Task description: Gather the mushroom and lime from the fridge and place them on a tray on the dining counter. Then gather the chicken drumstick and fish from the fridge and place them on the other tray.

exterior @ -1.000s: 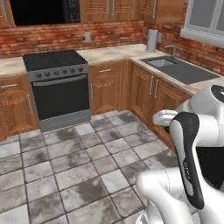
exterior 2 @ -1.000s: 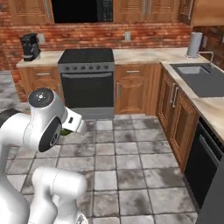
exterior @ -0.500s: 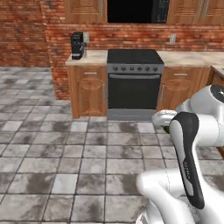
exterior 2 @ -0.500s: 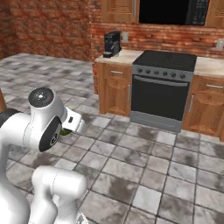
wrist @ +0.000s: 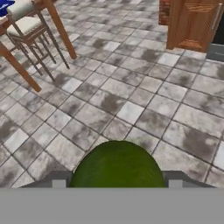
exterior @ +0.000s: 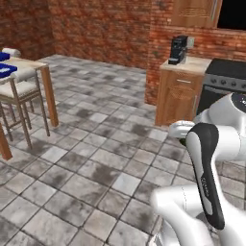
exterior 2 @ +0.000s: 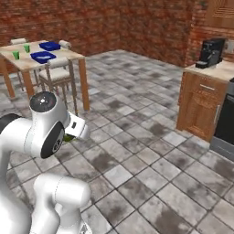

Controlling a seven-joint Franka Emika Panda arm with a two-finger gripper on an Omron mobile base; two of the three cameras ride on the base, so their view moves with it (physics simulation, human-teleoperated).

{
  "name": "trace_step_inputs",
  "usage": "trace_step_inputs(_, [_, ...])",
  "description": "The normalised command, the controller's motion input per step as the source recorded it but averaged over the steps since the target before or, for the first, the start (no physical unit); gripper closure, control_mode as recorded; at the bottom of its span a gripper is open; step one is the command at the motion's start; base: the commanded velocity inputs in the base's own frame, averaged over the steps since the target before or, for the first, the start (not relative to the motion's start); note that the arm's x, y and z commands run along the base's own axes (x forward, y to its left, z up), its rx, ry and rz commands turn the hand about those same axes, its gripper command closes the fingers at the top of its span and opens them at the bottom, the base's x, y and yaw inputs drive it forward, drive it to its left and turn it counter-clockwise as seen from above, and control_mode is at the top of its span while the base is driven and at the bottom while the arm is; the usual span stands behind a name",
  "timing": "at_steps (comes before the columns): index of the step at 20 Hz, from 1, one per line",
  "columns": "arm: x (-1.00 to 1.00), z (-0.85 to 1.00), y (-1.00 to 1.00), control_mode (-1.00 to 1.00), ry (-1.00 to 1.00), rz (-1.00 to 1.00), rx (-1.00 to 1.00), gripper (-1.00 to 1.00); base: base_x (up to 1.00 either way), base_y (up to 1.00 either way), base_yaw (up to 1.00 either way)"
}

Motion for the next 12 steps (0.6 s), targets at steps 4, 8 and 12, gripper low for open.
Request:
trace_step_inputs(4, [0.00, 0.00, 0.00, 1.00, 0.00, 0.00, 0.00, 1.00, 0.79, 0.02, 0.65])
trace_step_inputs(8, [0.00, 0.00, 0.00, 1.00, 0.00, 0.00, 0.00, 1.00, 1.00, 0.00, 0.48])
trace_step_inputs(12, [0.00, 0.00, 0.00, 1.00, 0.00, 0.00, 0.00, 1.00, 1.00, 0.00, 0.41])
